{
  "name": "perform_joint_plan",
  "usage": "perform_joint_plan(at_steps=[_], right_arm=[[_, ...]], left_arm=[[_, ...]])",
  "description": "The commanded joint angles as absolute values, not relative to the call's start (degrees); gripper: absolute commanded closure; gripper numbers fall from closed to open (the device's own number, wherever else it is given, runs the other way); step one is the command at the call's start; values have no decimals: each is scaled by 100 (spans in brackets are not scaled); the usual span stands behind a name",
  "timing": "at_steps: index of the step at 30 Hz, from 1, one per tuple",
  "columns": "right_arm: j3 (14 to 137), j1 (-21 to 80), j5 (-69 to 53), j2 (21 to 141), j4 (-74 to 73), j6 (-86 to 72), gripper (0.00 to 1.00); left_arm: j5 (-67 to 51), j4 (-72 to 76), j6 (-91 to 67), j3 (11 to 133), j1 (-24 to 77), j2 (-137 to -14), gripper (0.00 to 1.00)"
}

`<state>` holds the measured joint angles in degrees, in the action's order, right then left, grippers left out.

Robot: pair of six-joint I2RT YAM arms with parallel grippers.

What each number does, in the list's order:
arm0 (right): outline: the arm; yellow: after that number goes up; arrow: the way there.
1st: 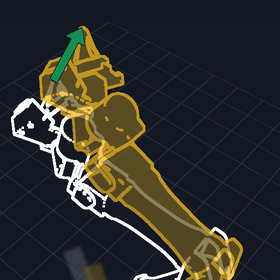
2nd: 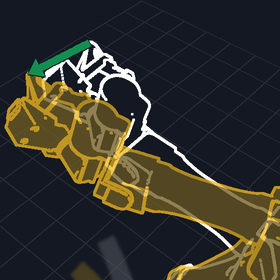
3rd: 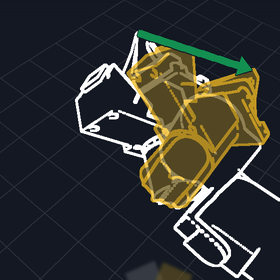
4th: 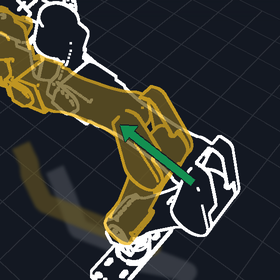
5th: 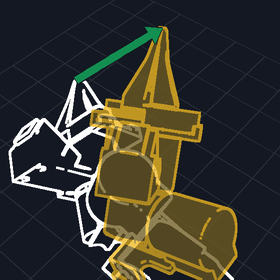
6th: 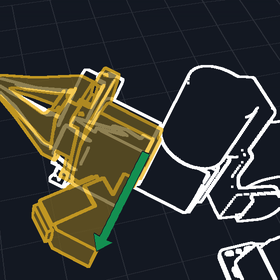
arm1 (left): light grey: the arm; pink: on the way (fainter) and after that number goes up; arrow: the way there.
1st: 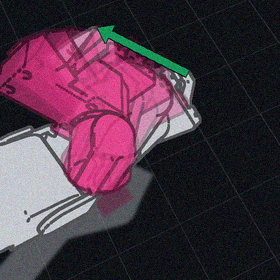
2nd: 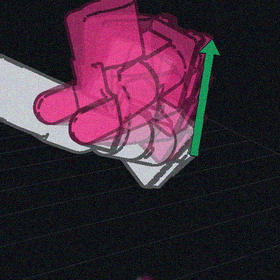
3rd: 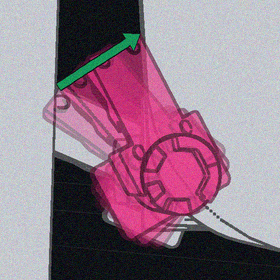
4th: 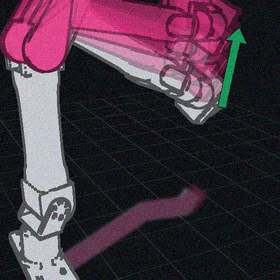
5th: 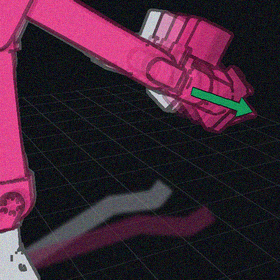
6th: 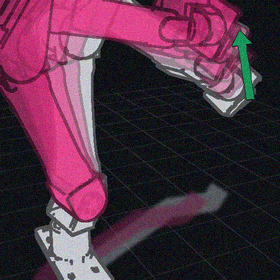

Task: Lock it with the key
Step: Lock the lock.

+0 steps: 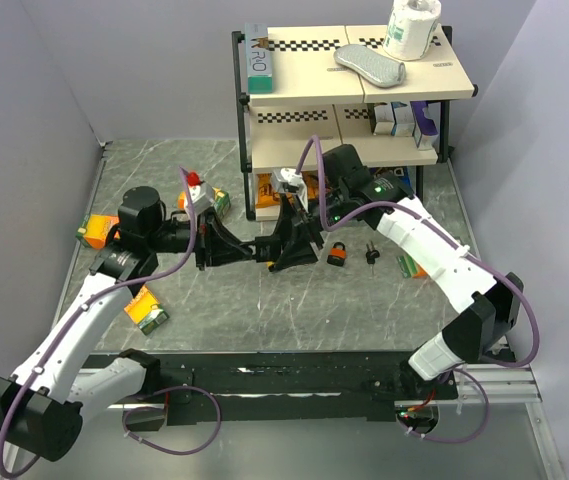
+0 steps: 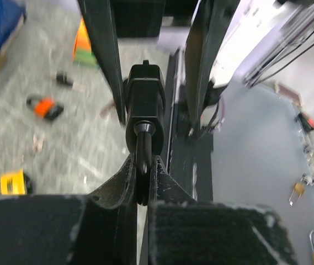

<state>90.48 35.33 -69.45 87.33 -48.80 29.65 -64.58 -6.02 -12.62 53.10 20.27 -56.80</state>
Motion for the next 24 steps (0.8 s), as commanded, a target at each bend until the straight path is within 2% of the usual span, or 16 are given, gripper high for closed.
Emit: perform_joint_plan(at_steps=[1, 9, 11, 20, 21, 22, 24], right_arm=[[8956, 3314, -6522, 8315, -5044, 3462, 33], [8965, 3287, -6197, 8402, -5432, 3937, 38], [8947, 3296, -6170, 8429, -5353, 3876, 47], [9053, 3436, -6205, 8552, -5493, 3937, 67], [9053, 3445, -6196, 8552, -5519, 3955, 71], [9044, 3445, -6196, 8534, -5520, 3938, 82], [9044, 3445, -6223, 8464, -5528, 3920, 96]], left_arm=[[-6574, -1861, 191, 5818, 1951, -5564, 99], [-6539, -1872, 158, 5669, 1925, -5405, 99], [-6513, -1759, 106, 5634, 1925, -5370, 99], [-6460, -1740, 35, 5546, 1925, -5274, 99], [-6443, -1775, 35, 5537, 1916, -5256, 99], [-6434, -1784, 35, 5528, 1916, -5238, 99], [-6390, -1837, 35, 5511, 1881, -5229, 99]])
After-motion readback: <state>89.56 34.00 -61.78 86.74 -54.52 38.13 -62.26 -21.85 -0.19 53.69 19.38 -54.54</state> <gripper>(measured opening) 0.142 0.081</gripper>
